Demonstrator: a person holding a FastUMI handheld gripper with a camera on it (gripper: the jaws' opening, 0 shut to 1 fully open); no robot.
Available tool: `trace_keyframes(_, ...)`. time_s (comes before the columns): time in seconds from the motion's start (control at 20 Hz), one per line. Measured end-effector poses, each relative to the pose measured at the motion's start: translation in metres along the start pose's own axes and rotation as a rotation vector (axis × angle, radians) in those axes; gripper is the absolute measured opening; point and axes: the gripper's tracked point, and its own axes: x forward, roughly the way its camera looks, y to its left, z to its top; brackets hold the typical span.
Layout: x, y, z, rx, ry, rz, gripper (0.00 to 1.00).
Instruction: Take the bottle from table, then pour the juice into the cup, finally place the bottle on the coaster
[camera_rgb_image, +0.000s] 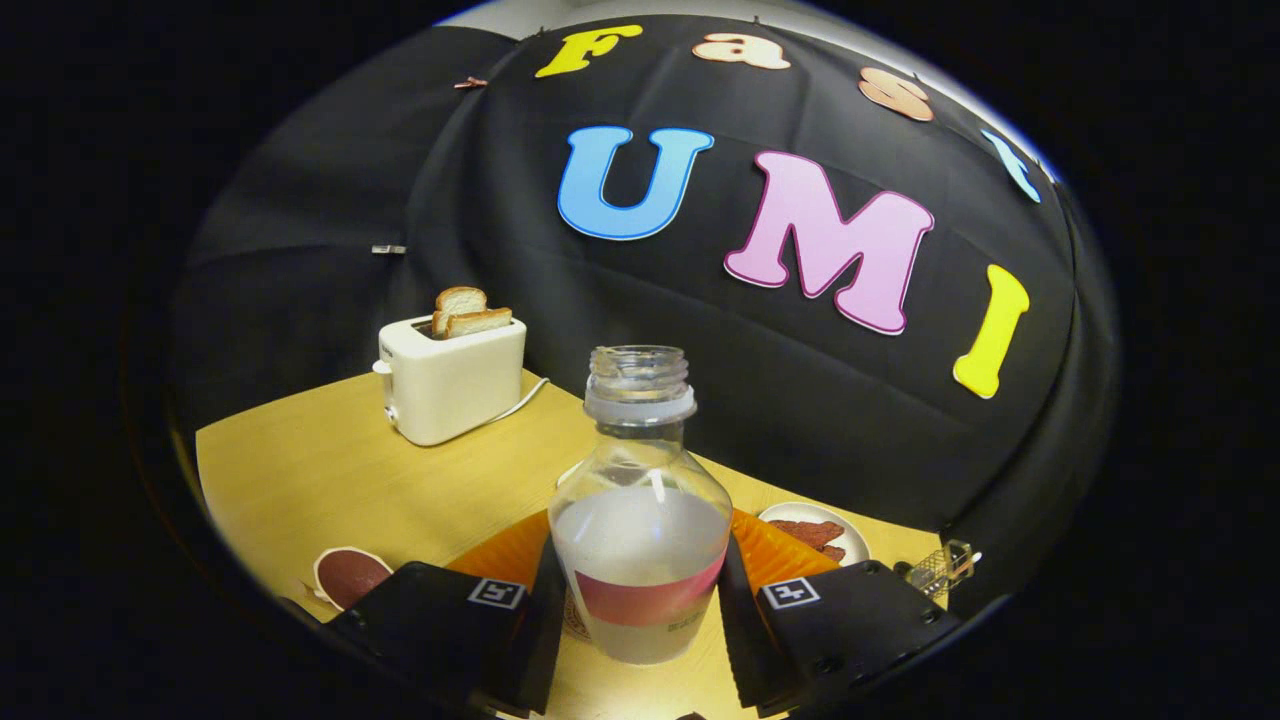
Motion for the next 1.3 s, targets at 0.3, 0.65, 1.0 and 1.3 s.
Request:
trace_keyframes(0.3,0.03,0.007,-0.02,0.091,-0.091,0.041,0.7)
trace_keyframes(0.65,0.048,0.012,-0.053,0.116,-0.121,0.029,0.72)
trace_keyframes(1.0,0.052,0.008,-0.069,0.142,-0.129,0.007,0.75)
trace_keyframes(1.3,0.041,0.011,-0.086,0.2,-0.057,0.006,1.0)
